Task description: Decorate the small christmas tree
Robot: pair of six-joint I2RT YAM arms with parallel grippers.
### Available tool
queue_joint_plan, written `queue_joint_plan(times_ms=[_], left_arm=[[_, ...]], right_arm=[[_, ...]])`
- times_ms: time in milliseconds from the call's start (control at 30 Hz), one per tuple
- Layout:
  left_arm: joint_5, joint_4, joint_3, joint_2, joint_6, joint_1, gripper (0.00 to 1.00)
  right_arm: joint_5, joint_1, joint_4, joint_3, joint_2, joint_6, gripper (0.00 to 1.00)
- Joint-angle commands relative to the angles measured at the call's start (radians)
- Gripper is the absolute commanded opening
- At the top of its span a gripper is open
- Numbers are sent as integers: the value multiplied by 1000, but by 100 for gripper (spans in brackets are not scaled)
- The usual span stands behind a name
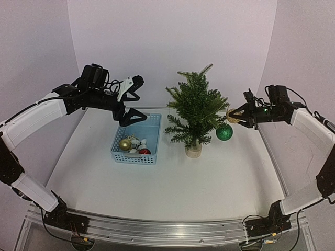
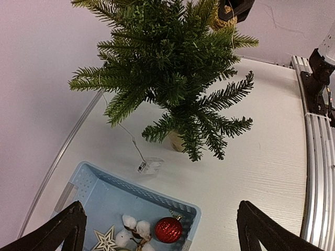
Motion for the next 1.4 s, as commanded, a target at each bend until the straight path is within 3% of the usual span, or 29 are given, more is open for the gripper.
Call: queue_joint_plan(times_ms=[0, 767, 1367], left_arm=[[29, 48, 81, 3, 23, -1, 99], [46, 74, 116, 42, 62, -44, 98], [51, 73, 112, 36, 63, -44, 98]], right_arm=[[33, 5, 27, 55, 0, -27, 0], [45, 7, 79, 49, 49, -10, 0], [79, 5, 57, -27, -91, -34, 0]])
